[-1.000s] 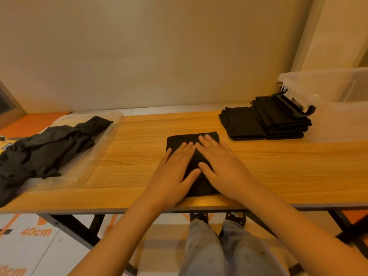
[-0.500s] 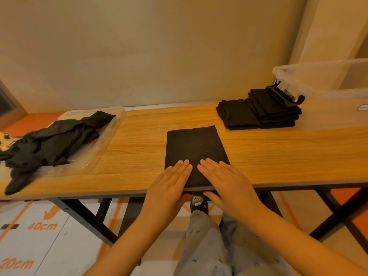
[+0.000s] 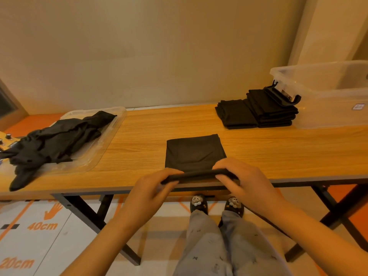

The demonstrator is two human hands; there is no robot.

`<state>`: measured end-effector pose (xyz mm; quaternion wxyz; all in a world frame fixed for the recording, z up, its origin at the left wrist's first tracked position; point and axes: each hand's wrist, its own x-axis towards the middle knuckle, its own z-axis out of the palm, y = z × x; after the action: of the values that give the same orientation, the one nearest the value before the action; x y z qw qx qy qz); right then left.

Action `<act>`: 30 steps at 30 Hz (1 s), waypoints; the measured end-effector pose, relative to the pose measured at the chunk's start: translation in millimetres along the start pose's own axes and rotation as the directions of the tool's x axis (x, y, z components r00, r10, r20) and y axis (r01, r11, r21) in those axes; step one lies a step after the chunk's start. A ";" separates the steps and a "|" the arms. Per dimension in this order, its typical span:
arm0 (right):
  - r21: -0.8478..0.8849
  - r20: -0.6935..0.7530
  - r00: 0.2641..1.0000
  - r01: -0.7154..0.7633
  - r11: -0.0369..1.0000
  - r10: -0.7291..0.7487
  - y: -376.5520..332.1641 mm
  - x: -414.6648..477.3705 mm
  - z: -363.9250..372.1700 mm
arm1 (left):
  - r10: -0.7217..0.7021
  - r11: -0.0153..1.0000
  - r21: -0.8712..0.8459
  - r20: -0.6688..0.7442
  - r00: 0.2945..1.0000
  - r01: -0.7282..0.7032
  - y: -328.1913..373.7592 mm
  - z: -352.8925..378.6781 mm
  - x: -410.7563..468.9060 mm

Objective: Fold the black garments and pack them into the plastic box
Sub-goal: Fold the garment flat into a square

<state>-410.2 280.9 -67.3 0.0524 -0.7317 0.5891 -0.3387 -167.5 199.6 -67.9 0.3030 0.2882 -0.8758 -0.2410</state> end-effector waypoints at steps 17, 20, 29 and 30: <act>0.018 0.035 0.824 -0.566 0.824 0.565 57.7 145.3 17.7 | -0.466 0.883 0.011 -0.088 0.880 0.468 -60.4 3.3 138.5; -0.039 -0.073 0.862 -0.506 0.862 0.502 56.1 137.3 28.9 | -0.395 0.908 0.088 -0.146 0.907 0.409 -60.4 11.2 132.3; -0.095 -0.204 0.887 -0.439 0.894 0.414 55.4 125.0 37.9 | -0.341 0.904 0.227 -0.127 0.932 0.362 -63.9 14.2 128.4; -0.101 -0.209 0.885 -0.442 0.891 0.415 55.4 124.4 38.2 | -0.334 0.905 0.236 -0.122 0.935 0.354 -63.6 14.3 128.3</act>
<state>-425.2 140.3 -68.8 0.0185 -0.5508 0.7619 -0.3402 -237.6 74.0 -65.6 0.2507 0.4837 -0.8222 -0.1649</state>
